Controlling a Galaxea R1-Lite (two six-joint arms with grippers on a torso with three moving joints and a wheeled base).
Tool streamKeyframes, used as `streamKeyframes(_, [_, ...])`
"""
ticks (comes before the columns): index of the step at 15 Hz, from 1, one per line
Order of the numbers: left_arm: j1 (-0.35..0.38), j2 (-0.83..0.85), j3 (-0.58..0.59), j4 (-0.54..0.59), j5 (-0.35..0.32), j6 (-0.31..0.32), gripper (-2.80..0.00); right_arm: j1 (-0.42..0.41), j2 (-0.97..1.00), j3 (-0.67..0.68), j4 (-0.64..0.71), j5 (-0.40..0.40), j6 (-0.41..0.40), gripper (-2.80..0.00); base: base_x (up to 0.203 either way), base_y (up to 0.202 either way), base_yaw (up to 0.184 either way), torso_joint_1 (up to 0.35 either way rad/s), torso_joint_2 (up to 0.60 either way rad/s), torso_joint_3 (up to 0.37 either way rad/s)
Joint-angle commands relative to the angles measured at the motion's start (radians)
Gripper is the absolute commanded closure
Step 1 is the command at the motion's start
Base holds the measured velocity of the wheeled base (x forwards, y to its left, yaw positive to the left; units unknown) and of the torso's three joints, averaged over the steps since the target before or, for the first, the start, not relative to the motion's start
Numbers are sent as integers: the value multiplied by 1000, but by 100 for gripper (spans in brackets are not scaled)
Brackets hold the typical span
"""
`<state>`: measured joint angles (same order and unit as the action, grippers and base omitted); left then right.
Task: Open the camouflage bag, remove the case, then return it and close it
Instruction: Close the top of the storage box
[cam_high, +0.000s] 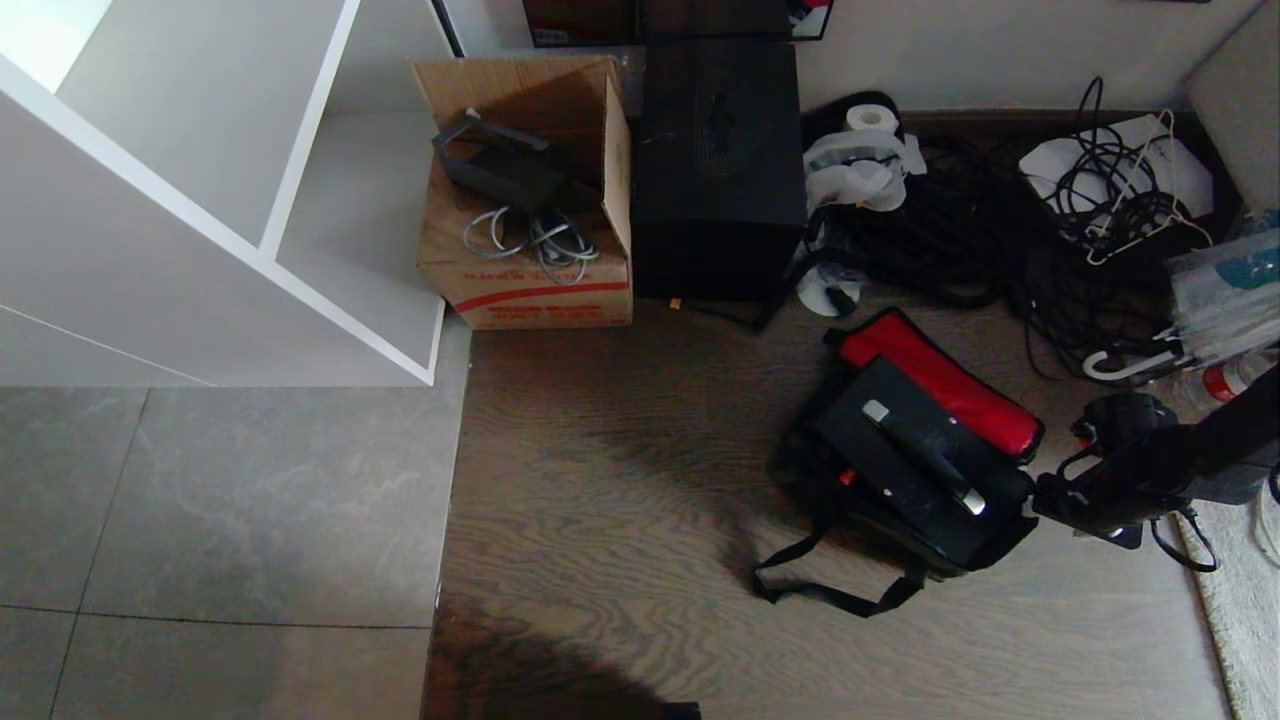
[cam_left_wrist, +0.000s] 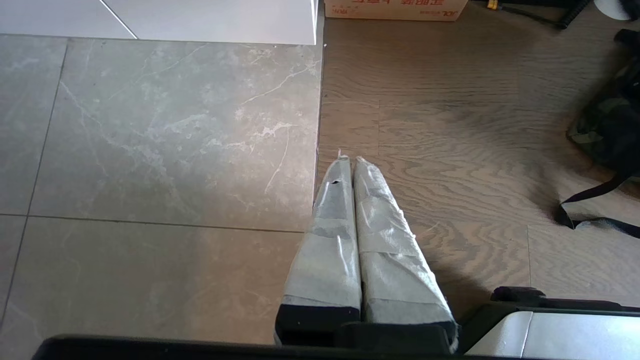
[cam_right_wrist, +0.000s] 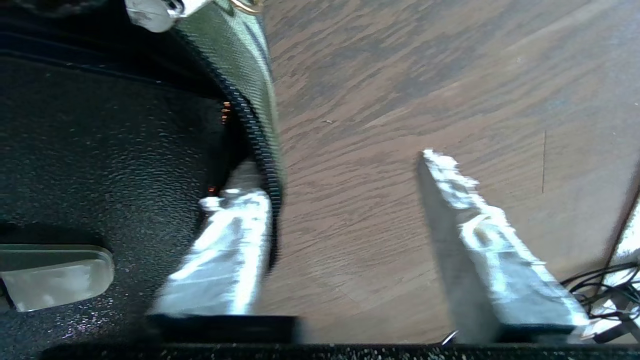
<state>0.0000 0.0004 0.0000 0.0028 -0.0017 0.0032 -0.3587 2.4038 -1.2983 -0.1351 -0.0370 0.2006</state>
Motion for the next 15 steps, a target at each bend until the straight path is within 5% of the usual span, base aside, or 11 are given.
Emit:
streamKeyframes(1, [0, 0, 0, 0, 0, 0, 0, 0, 3, -1, -4, -3, -6, 0, 0, 0, 0, 0, 0, 0])
streamKeyframes(12, [0, 0, 0, 0, 0, 0, 0, 20, -105, 22, -7, -24, -8, 0, 0, 0, 0, 0, 0, 0])
streamKeyframes(15, [0, 0, 0, 0, 0, 0, 0, 22, -213, 64, -4, -24, -67, 0, 0, 0, 0, 0, 0, 0])
